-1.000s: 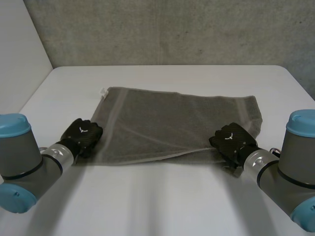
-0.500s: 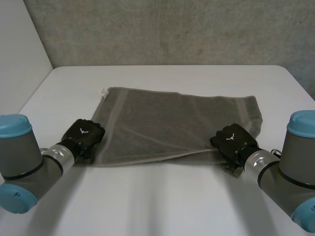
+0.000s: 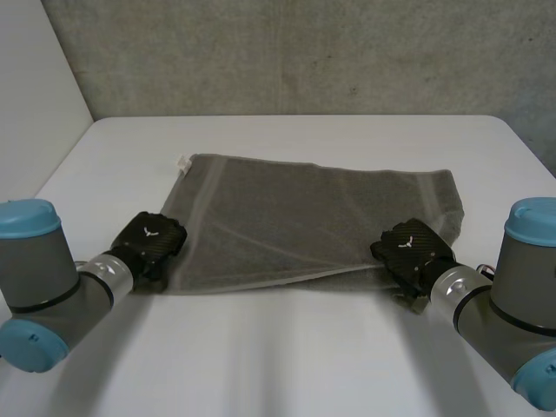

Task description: Fold the towel.

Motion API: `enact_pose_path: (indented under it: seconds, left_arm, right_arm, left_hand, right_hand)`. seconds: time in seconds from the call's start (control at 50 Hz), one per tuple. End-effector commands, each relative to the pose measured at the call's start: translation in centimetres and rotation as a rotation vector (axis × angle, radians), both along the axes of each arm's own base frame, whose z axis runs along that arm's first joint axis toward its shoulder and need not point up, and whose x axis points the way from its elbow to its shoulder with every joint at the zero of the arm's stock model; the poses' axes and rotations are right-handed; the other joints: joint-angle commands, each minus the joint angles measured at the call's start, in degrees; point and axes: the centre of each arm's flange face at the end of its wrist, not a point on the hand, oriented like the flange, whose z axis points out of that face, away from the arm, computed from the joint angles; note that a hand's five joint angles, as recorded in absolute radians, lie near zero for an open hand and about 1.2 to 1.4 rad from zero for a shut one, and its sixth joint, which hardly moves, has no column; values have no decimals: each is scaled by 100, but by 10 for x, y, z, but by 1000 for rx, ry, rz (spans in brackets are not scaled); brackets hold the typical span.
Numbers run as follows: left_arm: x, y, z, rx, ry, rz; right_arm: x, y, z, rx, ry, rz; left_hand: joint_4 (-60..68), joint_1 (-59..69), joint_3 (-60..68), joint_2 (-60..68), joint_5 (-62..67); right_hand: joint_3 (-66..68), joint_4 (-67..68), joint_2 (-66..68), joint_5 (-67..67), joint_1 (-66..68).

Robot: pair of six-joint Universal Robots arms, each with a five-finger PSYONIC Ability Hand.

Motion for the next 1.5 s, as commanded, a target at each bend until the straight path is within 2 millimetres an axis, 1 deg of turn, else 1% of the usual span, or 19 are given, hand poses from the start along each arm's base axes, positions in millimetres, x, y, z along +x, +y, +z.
enact_pose_path:
  seconds: [0.02,0.06,0.1,0.24,0.32,0.5,0.54,0.56,0.58,0.66,0.86,0.98,1.08,1.14,1.18,1.22,1.28,1.4,1.5]
  left_arm:
    - [-2,-5,-1,3,1,-1]
    - [-2,-5,-2,6,0,-3]
    - [-2,-6,-2,6,0,-3]
    - [-4,-5,-4,10,-1,-8]
    - [-4,-4,-4,15,0,-10]
    - [-4,-2,6,11,10,-4]
    - [-2,-1,16,3,14,1]
    - [-2,-1,16,3,14,1]
    - [1,0,20,2,17,8]
    - [3,0,26,-2,23,17]
    - [25,-13,46,-16,78,108]
    - [36,-21,51,-31,84,141]
    - [52,-35,57,-56,90,195]
    - [55,-37,58,-56,95,204]
    - [56,-38,58,-48,121,216]
    - [56,-38,59,-41,139,222]
    - [55,-38,59,-29,161,229]
    - [53,-34,57,-12,176,229]
    - [53,-32,58,-12,176,227]
  right_arm:
    - [0,0,0,1,0,1]
    - [0,-1,0,0,-1,-1]
    - [0,-1,0,-2,-1,-1]
    - [0,-2,0,-5,-2,-1]
    - [0,-2,0,-5,-2,-1]
    - [-2,-2,0,0,3,-16]
    - [-6,-1,-1,14,4,-44]
    - [-6,-1,-1,14,4,-44]
    - [-9,0,-2,31,-5,-73]
    - [-16,0,-5,71,-41,-145]
    - [-39,1,-1,134,-175,-290]
    - [-40,2,1,146,-221,-313]
    - [-37,0,19,101,-274,-285]
    - [-35,-1,22,97,-282,-266]
    - [-29,-4,25,90,-296,-228]
    - [-26,-7,25,90,-295,-211]
    - [-22,-18,21,95,-286,-210]
    - [-18,-40,46,4,-304,-203]
    - [-18,-38,58,-10,-293,-196]
  left_hand:
    - [828,793,833,835,804]
    - [1998,1963,2003,2005,1974]
    - [2538,2503,2543,2546,2514]
    - [3570,3535,3575,3577,3546]
    - [4843,4808,4848,4850,4819]
    - [4846,4811,4851,4853,4822]
    - [4846,4811,4851,4853,4822]
    - [4846,4811,4851,4853,4822]
    - [4846,4811,4851,4853,4822]
    - [4846,4811,4851,4853,4822]
    - [4846,4811,4851,4853,4822]
    - [4846,4811,4851,4853,4822]
    - [4846,4811,4851,4853,4822]
    - [4846,4811,4851,4853,4822]
    - [4846,4811,4851,4853,4822]
    - [4846,4811,4851,4853,4822]
    - [4846,4811,4851,4853,4822]
    - [4846,4811,4851,4853,4822]
    - [4846,4811,4851,4853,4822]
  right_hand:
    - [310,345,353,199,529]
    - [310,345,353,199,529]
    - [310,345,353,199,529]
    - [310,345,353,199,529]
    - [310,345,353,199,529]
    - [182,216,225,70,400]
    - [-3299,-3265,-3256,-3411,-3081]
    - [-3317,-3283,-3274,-3428,-3098]
    - [-4266,-4232,-4223,-4378,-4048]
    - [-4343,-4309,-4300,-4455,-4124]
    - [-3941,-3907,-3898,-4053,-3722]
    - [-3670,-3636,-3627,-3782,-3452]
    - [-3237,-3202,-3194,-3348,-3018]
    - [-2493,-2459,-2450,-2604,-2274]
    - [-302,-267,-259,-413,-83]
    - [304,339,347,193,523]
    - [310,345,353,199,529]
    - [310,345,353,199,529]
    - [310,345,353,199,529]
